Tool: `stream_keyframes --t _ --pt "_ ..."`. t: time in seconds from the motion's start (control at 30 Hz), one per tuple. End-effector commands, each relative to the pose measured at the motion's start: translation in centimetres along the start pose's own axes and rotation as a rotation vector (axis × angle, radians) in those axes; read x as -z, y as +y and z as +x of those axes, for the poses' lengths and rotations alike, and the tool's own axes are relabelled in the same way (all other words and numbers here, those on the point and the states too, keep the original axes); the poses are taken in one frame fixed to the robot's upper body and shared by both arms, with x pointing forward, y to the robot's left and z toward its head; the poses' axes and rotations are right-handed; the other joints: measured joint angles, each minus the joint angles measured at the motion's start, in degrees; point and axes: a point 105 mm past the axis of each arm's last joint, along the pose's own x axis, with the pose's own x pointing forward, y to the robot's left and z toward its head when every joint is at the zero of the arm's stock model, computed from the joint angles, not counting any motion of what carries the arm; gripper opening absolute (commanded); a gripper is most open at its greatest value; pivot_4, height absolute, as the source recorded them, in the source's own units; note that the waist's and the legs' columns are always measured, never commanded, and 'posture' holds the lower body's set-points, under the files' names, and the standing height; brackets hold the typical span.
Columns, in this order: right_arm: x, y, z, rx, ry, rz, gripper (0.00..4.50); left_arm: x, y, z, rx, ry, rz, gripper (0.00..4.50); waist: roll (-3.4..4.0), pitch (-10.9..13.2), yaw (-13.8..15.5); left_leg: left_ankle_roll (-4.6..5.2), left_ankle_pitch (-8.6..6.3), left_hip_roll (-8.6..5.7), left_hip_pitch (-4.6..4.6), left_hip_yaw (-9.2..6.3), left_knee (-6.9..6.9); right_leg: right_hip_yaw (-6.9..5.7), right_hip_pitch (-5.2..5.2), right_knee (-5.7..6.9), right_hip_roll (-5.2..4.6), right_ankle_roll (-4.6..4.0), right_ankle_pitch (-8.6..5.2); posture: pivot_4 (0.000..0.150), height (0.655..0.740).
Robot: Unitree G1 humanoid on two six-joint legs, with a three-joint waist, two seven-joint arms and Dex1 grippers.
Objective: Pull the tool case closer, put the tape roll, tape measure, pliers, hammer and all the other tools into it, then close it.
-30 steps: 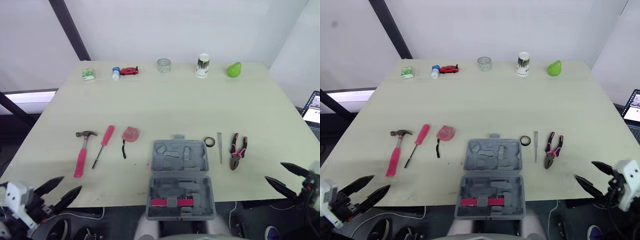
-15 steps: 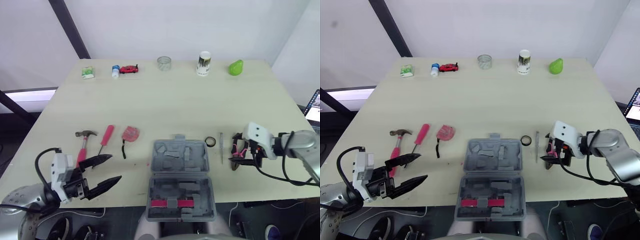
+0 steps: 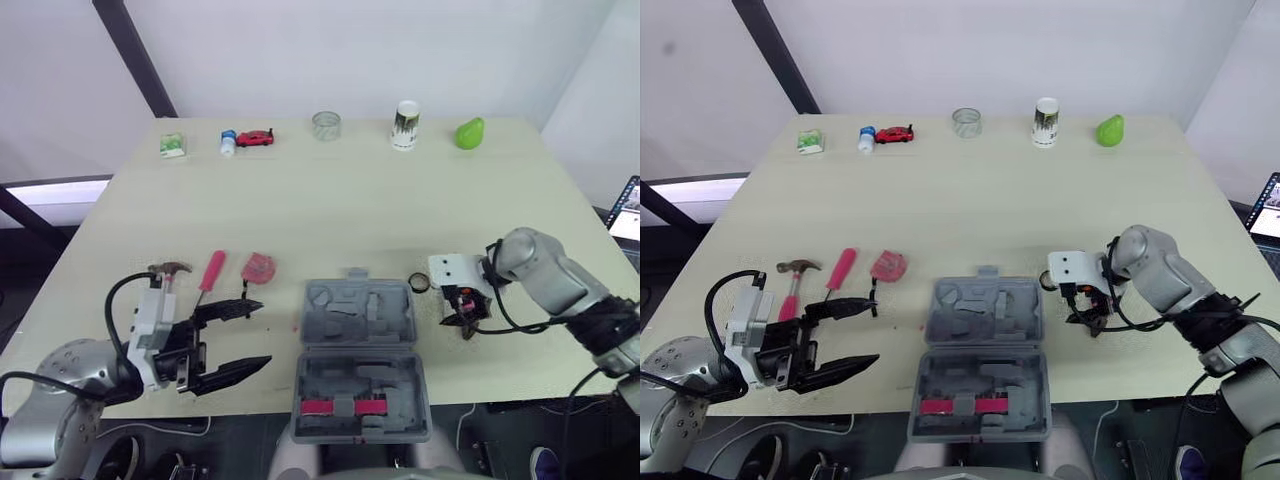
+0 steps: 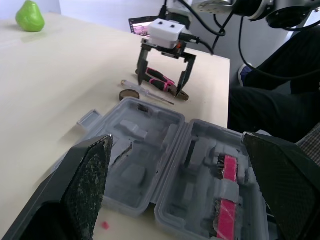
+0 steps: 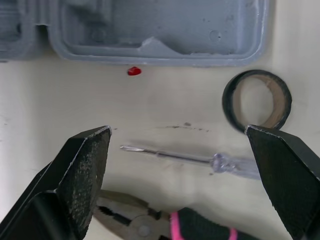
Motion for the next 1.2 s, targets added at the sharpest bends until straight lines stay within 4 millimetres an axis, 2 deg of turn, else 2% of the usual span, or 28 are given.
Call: stream_keyframes --t 0.03,0.3,0.53,0.67,0.77,0.8,0.83,0.97,1.2 --pt "-0.4 -0.5 0.0 0.004 0.023 -0.034 4.50 -0.7 -0.2 0.3 0.028 -0.007 0.025 4.43 0.00 0.00 0.00 0.00 0.00 0.00 0.00 0.00 0.00 0.00 0.00 0.00 0.00 0.00 0.00 0.150 0.7400" --pt "-1.5 -1.4 1.2 0.014 0.060 -0.088 4.50 -1.2 -0.2 0.2 0.044 -0.046 0.034 4.43 0.07 0.04 -0.04 0.00 0.00 0.00 -0.01 0.01 0.00 0.00 -0.01 0.00 0.00 0.00 0.00 0.150 0.7400" --pt "-1.4 -2.7 1.8 0.027 0.112 -0.077 4.50 -1.6 0.1 0.2 0.034 -0.078 0.038 4.43 0.10 0.06 -0.09 0.00 0.00 0.00 -0.01 0.02 0.00 0.00 -0.01 0.01 0.01 0.00 0.00 0.150 0.7400" --pt "-1.1 -2.7 2.1 -0.003 0.136 -0.060 4.50 -1.7 0.3 0.3 0.026 -0.081 0.053 4.43 0.11 0.07 -0.05 0.00 0.00 0.00 -0.01 0.01 0.00 0.00 -0.01 0.01 0.01 0.00 0.00 0.150 0.7400" --pt "-1.1 -2.8 2.3 -0.009 0.139 -0.059 3.23 -1.9 0.5 0.3 0.015 -0.087 0.074 4.50 0.11 0.07 -0.08 0.00 0.00 0.00 -0.01 0.01 0.00 0.00 -0.01 0.01 0.01 0.00 0.00 0.150 0.7400" --pt "-1.1 -2.8 2.3 -0.009 0.139 -0.058 2.50 -2.0 0.6 0.4 0.013 -0.088 0.079 4.50 0.11 0.07 -0.08 -0.01 0.00 0.00 -0.01 0.00 0.00 0.00 -0.01 0.02 0.01 0.00 0.00 0.150 0.7400" --pt "-1.1 -2.8 2.4 -0.009 0.140 -0.058 2.23 -2.0 0.6 0.4 0.012 -0.088 0.082 4.50 0.11 0.07 -0.08 0.00 0.00 0.00 -0.01 0.00 0.00 0.00 -0.01 0.02 0.01 0.00 0.00 0.150 0.7400" --pt "-1.0 -2.7 2.4 -0.008 0.143 -0.057 0.13 -2.0 0.8 0.6 0.011 -0.088 0.088 4.50 0.11 0.07 -0.10 0.00 0.00 0.00 -0.01 0.01 0.00 0.00 -0.01 0.02 0.01 0.00 0.01 0.150 0.7400" --pt "0.0 -3.1 0.3 0.019 0.169 -0.047 0.06 -2.0 1.1 1.0 0.017 -0.092 0.110 4.50 0.13 0.08 0.06 -0.01 0.00 -0.01 -0.04 0.01 0.01 -0.01 -0.01 0.00 0.00 0.01 0.01 0.150 0.7400"
